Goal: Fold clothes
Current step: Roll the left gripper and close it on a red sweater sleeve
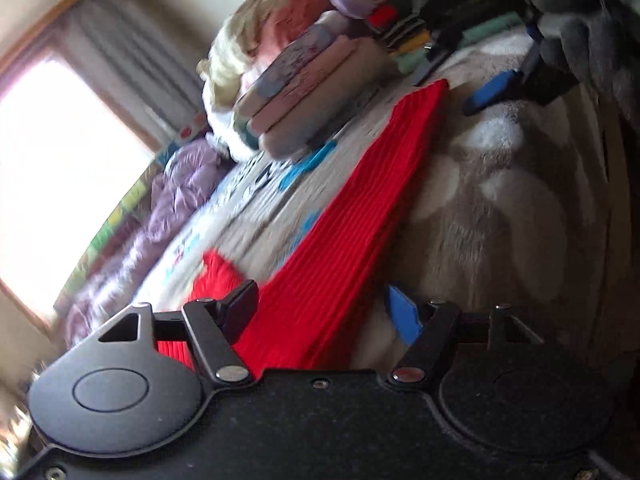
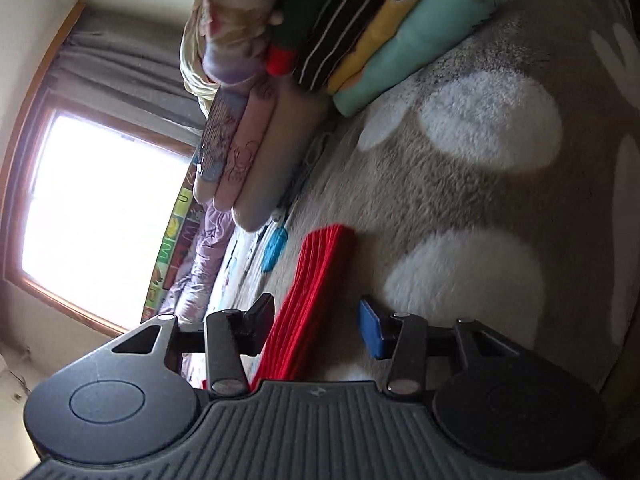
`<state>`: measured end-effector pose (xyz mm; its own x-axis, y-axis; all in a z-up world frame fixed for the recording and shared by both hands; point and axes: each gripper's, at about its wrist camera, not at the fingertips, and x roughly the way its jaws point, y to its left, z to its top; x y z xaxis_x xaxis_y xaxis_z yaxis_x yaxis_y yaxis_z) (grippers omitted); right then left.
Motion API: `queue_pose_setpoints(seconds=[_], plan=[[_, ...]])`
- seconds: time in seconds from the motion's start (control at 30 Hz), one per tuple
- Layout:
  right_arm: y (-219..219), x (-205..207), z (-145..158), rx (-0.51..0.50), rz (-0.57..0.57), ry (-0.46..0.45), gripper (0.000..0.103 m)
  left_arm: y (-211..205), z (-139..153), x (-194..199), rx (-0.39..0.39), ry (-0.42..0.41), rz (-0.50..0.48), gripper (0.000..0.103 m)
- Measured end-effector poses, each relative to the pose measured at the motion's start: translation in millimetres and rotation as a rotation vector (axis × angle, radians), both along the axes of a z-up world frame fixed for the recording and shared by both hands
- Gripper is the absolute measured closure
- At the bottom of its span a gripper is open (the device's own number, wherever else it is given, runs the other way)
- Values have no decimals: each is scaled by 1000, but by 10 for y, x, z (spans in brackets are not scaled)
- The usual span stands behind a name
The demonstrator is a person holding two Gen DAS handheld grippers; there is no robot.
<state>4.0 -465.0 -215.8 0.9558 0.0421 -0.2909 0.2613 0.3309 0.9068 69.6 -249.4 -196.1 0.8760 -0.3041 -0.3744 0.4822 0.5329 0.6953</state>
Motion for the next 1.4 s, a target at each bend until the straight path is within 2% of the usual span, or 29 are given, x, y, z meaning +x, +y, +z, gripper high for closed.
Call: queue_pose_setpoints(seconds=[0.07,0.2,0.27,0.37,0.43,0.7,0.87,0.9,0.97,1.03,1.17,1.23,1.33,1.4], plan=[[-72,42,28,3,24,5,54,-162,-32,38,39,-27,-15,35],[-254,56,97,3,45,-13,48,-433,-80,64,92,-50,-51,48],[-357,72,77,38,61,-27,48,-550,-97,76,113,-55,-61,55],[-403,68,110,40,75,-38,48,-717,-123,98,142,-73,-80,61],[-432,66,109,49,73,-41,48,-829,-132,125,159,-78,-91,69],[-618,-67,136,54,1,-51,48,-1262,-146,286,235,-133,-113,72],[-693,-160,77,86,-65,-55,47,-1518,-196,408,302,-152,-120,84],[-706,-184,76,92,-78,-62,46,-1554,-203,441,312,-141,-120,93],[-717,-209,63,97,-106,-75,44,-1593,-184,510,307,-105,-113,97],[-723,-258,46,105,-135,-91,44,-1565,-62,575,252,-55,-99,96],[-702,-328,48,100,-158,-125,43,-1317,355,672,50,53,-40,96],[-619,-324,130,49,-138,-143,43,-1142,591,744,-58,106,-6,96],[-423,-292,265,-38,-93,-163,32,-738,952,903,-252,215,48,96],[-208,-216,367,-111,-17,-173,32,-425,1133,970,-371,280,79,96]])
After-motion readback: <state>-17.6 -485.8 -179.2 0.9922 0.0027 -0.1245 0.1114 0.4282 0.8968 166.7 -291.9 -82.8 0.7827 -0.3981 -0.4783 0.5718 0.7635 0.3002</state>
